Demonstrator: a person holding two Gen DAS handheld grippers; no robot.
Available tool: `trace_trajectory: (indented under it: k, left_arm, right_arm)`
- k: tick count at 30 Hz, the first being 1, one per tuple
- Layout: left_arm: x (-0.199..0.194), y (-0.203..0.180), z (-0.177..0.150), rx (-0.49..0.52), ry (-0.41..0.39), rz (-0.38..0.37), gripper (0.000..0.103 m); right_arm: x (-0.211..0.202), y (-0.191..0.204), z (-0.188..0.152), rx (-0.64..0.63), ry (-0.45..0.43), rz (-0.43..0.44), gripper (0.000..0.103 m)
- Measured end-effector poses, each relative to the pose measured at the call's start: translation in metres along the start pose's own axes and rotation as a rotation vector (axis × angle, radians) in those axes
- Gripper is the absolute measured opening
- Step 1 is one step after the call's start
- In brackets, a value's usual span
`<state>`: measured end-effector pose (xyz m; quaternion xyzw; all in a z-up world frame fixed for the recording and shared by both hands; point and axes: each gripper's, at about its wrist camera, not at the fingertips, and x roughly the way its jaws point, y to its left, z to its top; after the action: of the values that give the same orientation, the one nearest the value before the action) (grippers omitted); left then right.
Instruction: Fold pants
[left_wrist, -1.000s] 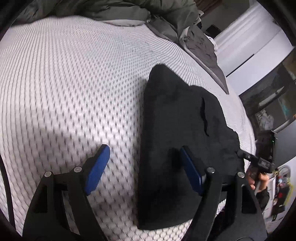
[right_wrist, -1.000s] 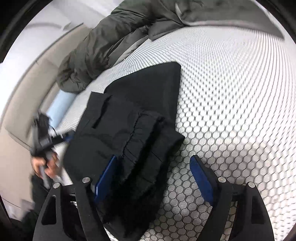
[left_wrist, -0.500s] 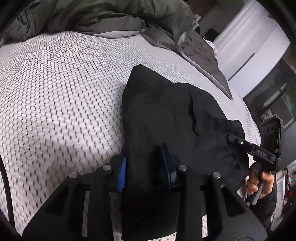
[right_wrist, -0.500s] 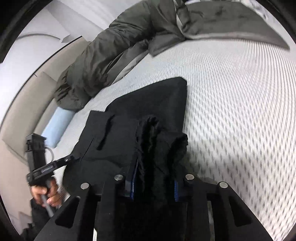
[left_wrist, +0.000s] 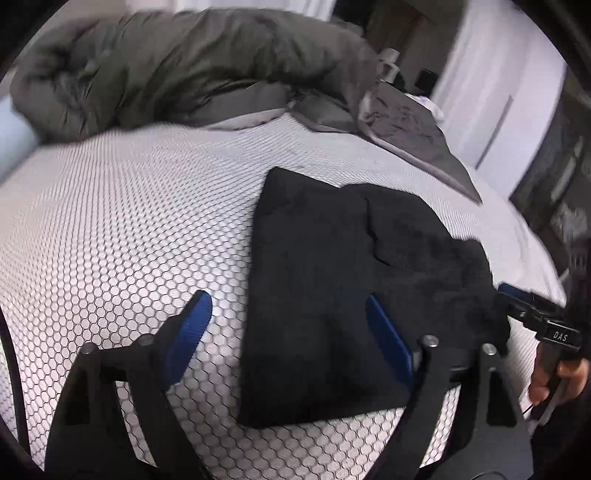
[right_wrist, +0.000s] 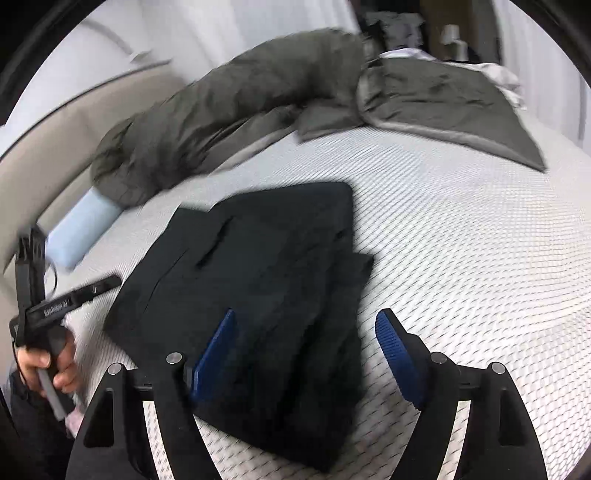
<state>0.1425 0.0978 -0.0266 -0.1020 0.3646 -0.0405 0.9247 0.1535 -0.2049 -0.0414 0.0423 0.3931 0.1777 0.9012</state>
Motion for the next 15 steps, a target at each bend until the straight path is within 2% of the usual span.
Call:
trace_trajectory:
  k: [2,4,6,9,11,15]
  left_arm:
    - [0.001,-0.014,-0.003,0.062,-0.007,0.019,0.084]
    - [0.002,-0.023,-0.015,0.126,0.005,0.058,0.084]
    - [0.010,-0.023,-0.029,0.162,0.037,0.124,0.086]
    - [0.018,-0.014,-0.040,0.120,0.036,0.090,0.093]
    - [0.019,-0.012,-0.042,0.117,0.040,0.074,0.094]
    - [0.023,-0.014,-0.043,0.130,0.031,0.100,0.094]
  right_arm:
    - [0.011,0.013,-0.010,-0.073,0.046,-0.042,0.084]
    - [0.024,0.018,-0.019,-0.135,0.100,-0.138,0.084]
    - [0.020,0.010,-0.024,-0.111,0.111,-0.108,0.084]
    - [0.006,-0.013,-0.032,-0.053,0.113,-0.029,0.084]
    - [0.004,-0.017,-0.038,-0.057,0.112,-0.009,0.084]
    - [-0.008,-0.005,-0.039,-0.092,0.076,-0.040,0.084]
